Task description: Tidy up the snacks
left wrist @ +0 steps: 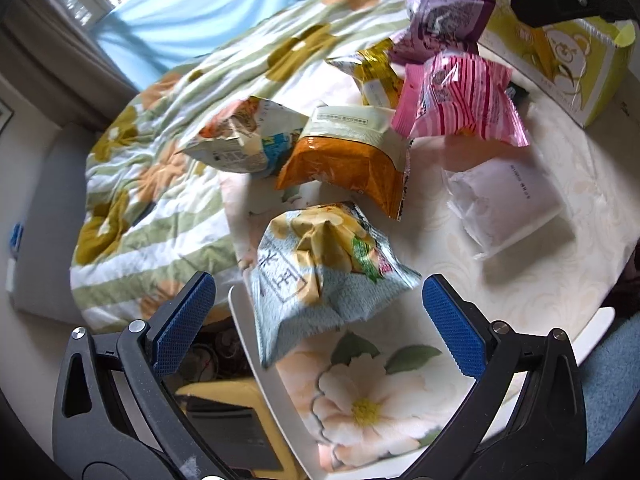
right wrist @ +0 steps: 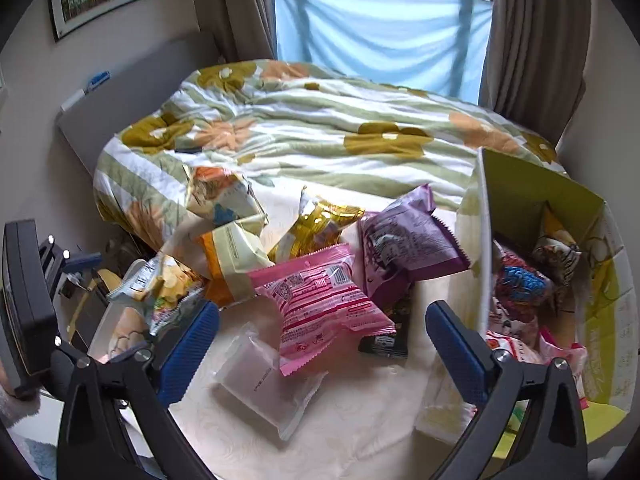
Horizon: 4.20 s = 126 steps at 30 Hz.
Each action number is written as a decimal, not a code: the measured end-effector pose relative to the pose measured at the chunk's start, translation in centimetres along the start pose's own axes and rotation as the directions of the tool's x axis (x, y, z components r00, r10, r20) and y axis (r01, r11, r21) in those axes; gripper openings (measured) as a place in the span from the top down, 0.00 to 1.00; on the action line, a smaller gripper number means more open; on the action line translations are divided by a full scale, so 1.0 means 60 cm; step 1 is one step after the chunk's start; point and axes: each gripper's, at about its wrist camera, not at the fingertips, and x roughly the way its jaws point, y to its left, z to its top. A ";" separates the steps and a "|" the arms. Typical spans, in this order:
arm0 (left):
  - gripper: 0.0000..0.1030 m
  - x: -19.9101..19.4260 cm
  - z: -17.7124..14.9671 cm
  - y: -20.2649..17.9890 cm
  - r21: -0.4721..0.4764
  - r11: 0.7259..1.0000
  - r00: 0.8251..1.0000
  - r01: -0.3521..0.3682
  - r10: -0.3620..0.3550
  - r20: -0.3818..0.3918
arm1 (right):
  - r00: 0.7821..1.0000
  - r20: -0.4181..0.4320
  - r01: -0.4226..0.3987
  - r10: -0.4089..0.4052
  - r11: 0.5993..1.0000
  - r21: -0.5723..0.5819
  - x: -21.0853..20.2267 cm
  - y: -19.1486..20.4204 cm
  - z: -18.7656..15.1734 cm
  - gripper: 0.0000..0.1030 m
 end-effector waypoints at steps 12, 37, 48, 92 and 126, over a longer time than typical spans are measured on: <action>0.00 0.081 0.027 -0.017 0.157 0.982 0.995 0.104 -0.103 -0.015 | 0.993 -0.106 0.037 -0.049 0.993 -0.111 0.124 0.018 -0.003 0.00; 0.51 0.066 0.027 0.015 0.123 0.984 0.991 0.132 -0.131 -0.011 | 0.978 -0.200 0.015 -0.062 0.974 -0.228 0.219 0.037 -0.009 0.00; 0.57 0.039 0.018 0.032 0.074 0.988 0.991 0.132 -0.133 0.013 | 0.972 -0.205 0.061 -0.113 0.968 -0.242 0.215 0.039 -0.021 0.32; 0.60 -0.218 0.438 -0.165 -0.124 0.916 0.863 0.381 -0.305 0.402 | 0.984 0.064 0.153 -0.166 0.973 0.172 -0.195 -0.298 -0.017 0.33; 0.01 -0.129 0.506 -0.291 -0.302 0.933 0.961 0.194 -0.119 0.249 | 0.999 -0.003 -0.049 0.051 0.969 0.242 -0.109 -0.493 -0.014 0.32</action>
